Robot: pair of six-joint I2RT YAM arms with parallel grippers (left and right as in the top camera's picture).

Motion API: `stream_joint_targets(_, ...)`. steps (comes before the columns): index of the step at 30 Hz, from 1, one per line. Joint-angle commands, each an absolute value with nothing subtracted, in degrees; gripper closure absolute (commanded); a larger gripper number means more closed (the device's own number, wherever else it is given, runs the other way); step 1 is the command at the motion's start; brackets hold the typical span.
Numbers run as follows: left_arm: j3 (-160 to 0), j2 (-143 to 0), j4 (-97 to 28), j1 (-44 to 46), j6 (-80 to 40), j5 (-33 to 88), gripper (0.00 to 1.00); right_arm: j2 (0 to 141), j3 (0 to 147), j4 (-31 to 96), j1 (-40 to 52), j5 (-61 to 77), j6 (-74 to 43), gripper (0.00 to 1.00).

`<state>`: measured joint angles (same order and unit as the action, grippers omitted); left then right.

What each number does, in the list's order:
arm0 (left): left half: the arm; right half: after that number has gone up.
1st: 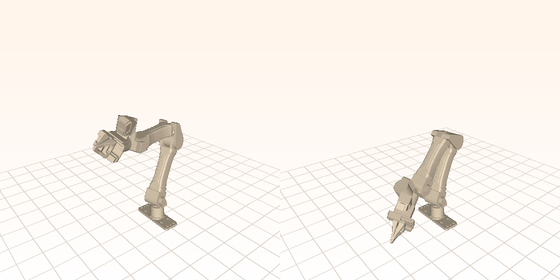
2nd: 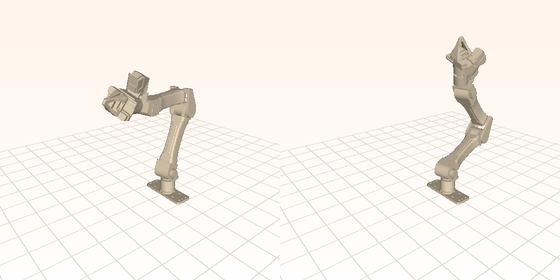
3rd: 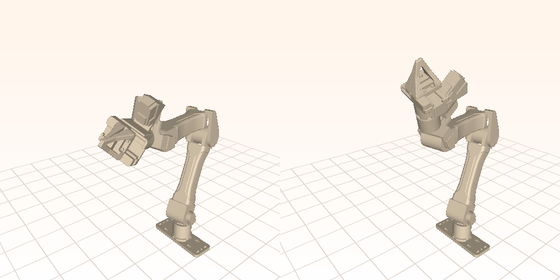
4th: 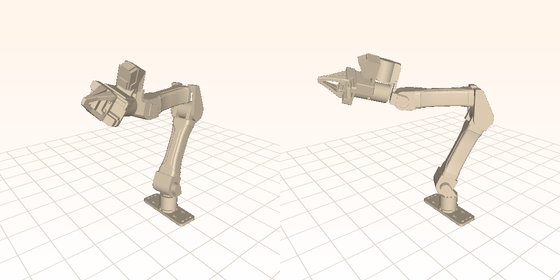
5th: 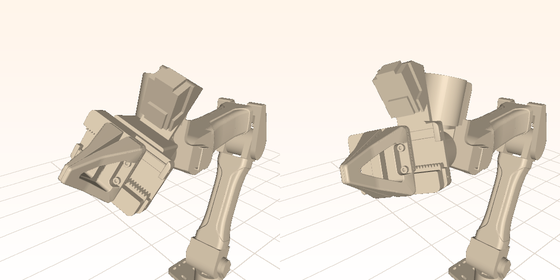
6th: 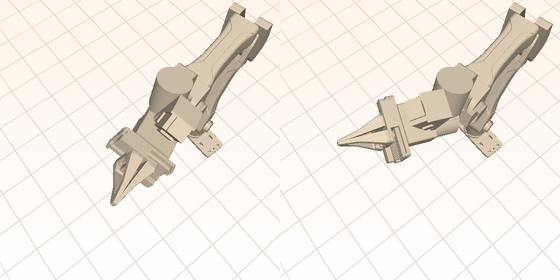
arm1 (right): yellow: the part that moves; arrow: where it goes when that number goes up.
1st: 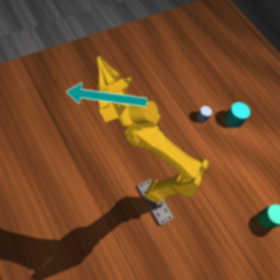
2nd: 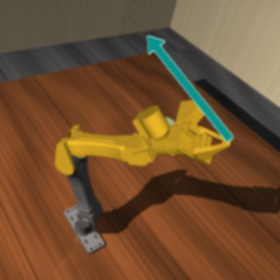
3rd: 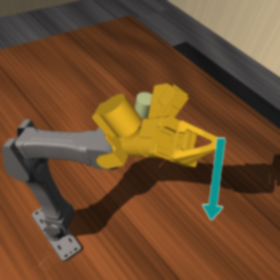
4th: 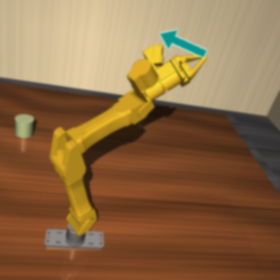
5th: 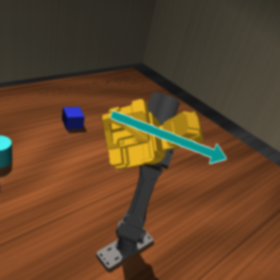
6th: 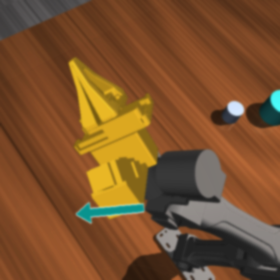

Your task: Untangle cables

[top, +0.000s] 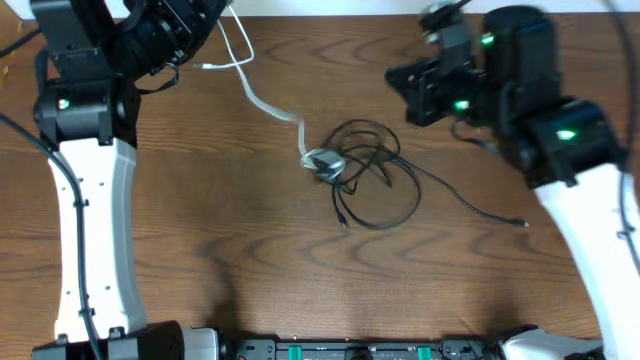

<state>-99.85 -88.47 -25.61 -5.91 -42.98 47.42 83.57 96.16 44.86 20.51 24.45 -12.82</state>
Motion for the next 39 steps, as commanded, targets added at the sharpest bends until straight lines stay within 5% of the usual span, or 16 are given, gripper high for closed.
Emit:
stream_joint_targets(1, -100.62, -89.01, -26.2, -6.2, -38.74, 45.93, 0.92, 80.55, 105.16, 47.88, 17.32, 24.51, -10.52, 0.99)
stream_joint_targets(14, -100.64, -89.06, -25.1, -6.15, -38.39, 46.41, 0.92, 86.91, 106.85, 55.53, 15.92, 26.85, -9.1, 0.98)
stream_joint_targets(30, -100.64, -89.03, 22.15, -6.02, -72.42, 65.56, 0.92, 102.91, 106.39, 53.04, 24.21, 31.66, -8.69, 0.53)
stream_joint_targets(39, -100.64, -88.92, 45.01, -6.04, -91.2, 59.2, 0.92, 107.83, 106.39, 50.78, 26.65, 31.66, -8.67, 0.45)
